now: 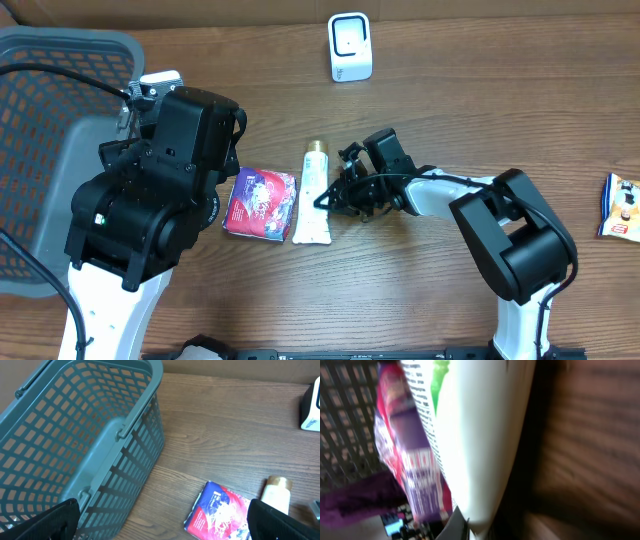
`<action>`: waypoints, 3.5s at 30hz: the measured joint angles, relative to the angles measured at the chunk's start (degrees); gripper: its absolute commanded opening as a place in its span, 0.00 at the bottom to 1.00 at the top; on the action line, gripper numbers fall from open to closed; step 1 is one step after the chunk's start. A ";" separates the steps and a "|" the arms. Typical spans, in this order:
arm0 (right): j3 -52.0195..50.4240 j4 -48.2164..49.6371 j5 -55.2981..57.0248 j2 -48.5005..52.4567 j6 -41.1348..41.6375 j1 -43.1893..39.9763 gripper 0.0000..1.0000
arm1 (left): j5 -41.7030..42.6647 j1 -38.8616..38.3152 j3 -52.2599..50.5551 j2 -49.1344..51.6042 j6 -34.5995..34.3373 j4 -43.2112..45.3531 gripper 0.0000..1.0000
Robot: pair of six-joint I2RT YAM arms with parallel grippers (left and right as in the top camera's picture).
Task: Scan the item barcode
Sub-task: 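Grasp the white tube's bottom end with the right gripper, then lift the white tube upright and bring it to the scanner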
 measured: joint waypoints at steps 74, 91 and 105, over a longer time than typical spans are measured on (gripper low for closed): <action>-2.86 -32.11 -1.86 -7.63 -33.03 -8.55 0.04 | 0.00 0.00 0.00 0.00 0.02 -0.04 1.00; -3.10 -44.30 -13.09 -47.39 -35.56 -11.26 0.04 | 0.00 0.00 0.00 0.00 0.02 -0.09 1.00; -2.78 -44.35 -17.97 -57.72 -26.88 -11.23 0.04 | 0.00 0.00 0.02 0.00 0.02 -0.11 1.00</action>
